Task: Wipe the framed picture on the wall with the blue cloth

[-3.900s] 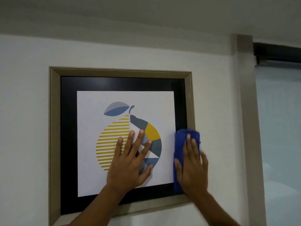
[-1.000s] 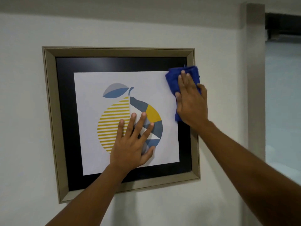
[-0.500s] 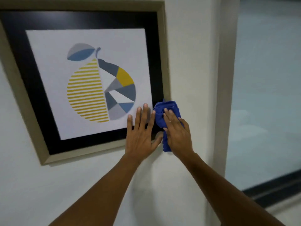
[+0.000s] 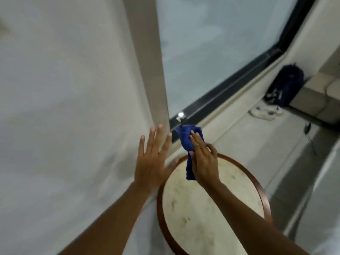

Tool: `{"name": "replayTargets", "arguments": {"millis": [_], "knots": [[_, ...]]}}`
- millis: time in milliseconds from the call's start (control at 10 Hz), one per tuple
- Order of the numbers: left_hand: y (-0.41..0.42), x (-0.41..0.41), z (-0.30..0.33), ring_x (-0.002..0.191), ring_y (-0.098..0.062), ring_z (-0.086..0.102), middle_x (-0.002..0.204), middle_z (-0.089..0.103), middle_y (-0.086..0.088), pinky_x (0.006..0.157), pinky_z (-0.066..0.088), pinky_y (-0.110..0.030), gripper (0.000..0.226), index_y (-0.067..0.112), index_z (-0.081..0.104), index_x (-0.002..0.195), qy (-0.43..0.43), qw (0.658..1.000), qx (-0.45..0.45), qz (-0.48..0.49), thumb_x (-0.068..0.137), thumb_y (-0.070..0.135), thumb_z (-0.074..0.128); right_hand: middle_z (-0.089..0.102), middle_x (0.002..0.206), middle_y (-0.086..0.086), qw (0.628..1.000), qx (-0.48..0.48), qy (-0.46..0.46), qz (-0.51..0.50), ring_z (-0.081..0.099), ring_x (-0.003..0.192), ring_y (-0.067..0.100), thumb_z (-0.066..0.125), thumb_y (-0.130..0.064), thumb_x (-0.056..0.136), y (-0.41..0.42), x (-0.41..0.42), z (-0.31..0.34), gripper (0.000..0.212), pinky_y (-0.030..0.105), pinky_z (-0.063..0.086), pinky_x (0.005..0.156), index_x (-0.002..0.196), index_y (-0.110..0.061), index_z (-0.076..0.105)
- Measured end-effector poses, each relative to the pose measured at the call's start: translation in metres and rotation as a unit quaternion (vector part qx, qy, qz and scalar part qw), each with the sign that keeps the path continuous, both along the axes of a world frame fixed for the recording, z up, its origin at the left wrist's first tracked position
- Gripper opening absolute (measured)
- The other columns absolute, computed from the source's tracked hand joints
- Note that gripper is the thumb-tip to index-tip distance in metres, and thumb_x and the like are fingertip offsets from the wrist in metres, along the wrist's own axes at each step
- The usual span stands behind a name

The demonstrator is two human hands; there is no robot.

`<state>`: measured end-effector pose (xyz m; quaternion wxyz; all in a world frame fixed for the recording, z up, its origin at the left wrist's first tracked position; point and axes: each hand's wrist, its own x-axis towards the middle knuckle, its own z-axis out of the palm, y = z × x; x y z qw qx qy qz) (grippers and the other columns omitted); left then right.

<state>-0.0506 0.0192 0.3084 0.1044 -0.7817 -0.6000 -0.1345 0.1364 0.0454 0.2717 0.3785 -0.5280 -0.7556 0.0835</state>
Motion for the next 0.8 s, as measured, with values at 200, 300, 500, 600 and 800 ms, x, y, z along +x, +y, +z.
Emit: {"name": "replayTargets", "arguments": {"millis": [200, 300, 500, 600, 800], "knots": [[-0.058, 0.075, -0.269, 0.152, -0.037, 0.023, 0.167, 0.02, -0.019, 0.114, 0.037, -0.061, 0.085, 0.014, 0.02, 0.16, -0.056, 0.977, -0.207, -0.007, 0.092, 0.062, 0.04, 0.041, 0.15, 0.006, 0.961, -0.208, -0.18, -0.018, 0.046, 0.136, 0.024, 0.041, -0.023, 0.102, -0.05, 0.077, -0.259, 0.043, 0.039, 0.029, 0.111, 0.143, -0.011, 0.046], [-0.071, 0.09, -0.384, 0.154, -0.036, 0.018, 0.168, 0.016, -0.017, 0.119, 0.029, -0.059, 0.083, 0.016, 0.015, 0.161, -0.042, 0.963, -0.26, -0.047, 0.095, 0.055, 0.049, 0.015, 0.16, 0.002, 0.923, -0.296, -0.247, -0.007, 0.026, 0.147, 0.022, 0.036, -0.03, 0.105, -0.077, 0.084, -0.368, 0.05, 0.039, 0.024, 0.113, 0.152, -0.015, 0.031], [-0.063, 0.096, -0.453, 0.156, -0.034, 0.011, 0.17, 0.009, -0.014, 0.122, 0.015, -0.057, 0.072, 0.024, 0.01, 0.162, -0.019, 0.955, -0.281, -0.087, 0.099, 0.046, 0.038, 0.016, 0.163, 0.003, 0.93, -0.282, -0.235, -0.036, 0.014, 0.15, 0.018, 0.032, -0.037, 0.104, -0.093, 0.079, -0.413, 0.055, 0.034, 0.018, 0.114, 0.154, -0.017, 0.024], [-0.055, 0.093, -0.442, 0.157, -0.034, 0.003, 0.171, 0.002, -0.012, 0.123, 0.008, -0.058, 0.073, 0.027, 0.003, 0.161, 0.012, 0.941, -0.326, -0.085, 0.101, 0.048, 0.038, 0.008, 0.165, 0.003, 0.909, -0.322, -0.264, 0.005, 0.006, 0.151, 0.019, 0.029, -0.04, 0.105, -0.083, 0.086, -0.399, 0.058, 0.037, 0.018, 0.116, 0.156, -0.016, 0.017], [-0.029, 0.084, -0.33, 0.156, -0.029, -0.014, 0.171, -0.014, -0.01, 0.124, -0.004, -0.05, 0.077, 0.025, -0.009, 0.16, 0.051, 0.921, -0.374, -0.094, 0.104, 0.051, 0.036, -0.007, 0.165, 0.002, 0.883, -0.38, -0.269, 0.053, -0.001, 0.151, 0.017, 0.012, -0.053, 0.102, -0.05, 0.081, -0.289, 0.063, 0.041, 0.01, 0.118, 0.156, -0.022, 0.009]]}}
